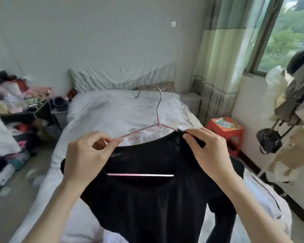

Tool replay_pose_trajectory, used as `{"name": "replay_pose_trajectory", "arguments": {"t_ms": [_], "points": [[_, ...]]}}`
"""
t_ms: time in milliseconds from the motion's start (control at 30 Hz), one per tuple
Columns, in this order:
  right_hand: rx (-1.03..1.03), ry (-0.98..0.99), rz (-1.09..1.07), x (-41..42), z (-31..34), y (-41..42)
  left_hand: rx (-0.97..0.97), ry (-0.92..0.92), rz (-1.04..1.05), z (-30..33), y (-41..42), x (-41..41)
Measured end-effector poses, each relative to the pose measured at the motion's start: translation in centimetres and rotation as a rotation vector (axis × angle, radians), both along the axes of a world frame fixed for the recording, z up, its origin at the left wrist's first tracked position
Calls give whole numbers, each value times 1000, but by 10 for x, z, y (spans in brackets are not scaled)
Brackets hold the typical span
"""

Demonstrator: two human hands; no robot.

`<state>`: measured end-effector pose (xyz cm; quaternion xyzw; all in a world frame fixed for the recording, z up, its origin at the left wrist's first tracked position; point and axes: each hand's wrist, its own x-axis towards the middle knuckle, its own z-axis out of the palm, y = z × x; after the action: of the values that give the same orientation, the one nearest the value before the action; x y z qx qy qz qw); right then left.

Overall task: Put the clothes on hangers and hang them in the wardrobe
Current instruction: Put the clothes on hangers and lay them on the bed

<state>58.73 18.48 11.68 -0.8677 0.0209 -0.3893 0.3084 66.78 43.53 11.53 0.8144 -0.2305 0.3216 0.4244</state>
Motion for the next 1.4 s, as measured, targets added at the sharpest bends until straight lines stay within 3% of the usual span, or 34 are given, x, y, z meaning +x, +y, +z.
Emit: {"name": "replay_pose_trajectory", "arguments": {"t_ms": [267, 633, 833, 1100, 1200, 1400], "points": [[118, 228, 263, 64, -9, 120, 56, 43, 200, -11, 133, 15], [86, 326, 141, 209, -4, 217, 183, 192, 199, -3, 226, 181], [69, 313, 58, 294, -7, 198, 228, 293, 107, -10, 202, 281], [-11, 330, 6, 437, 1, 111, 244, 307, 102, -19, 108, 425], [5, 439, -20, 503, -43, 76, 302, 409, 86, -63, 70, 490], [62, 681, 6, 596, -203, 40, 512, 619, 112, -209, 27, 579]]}}
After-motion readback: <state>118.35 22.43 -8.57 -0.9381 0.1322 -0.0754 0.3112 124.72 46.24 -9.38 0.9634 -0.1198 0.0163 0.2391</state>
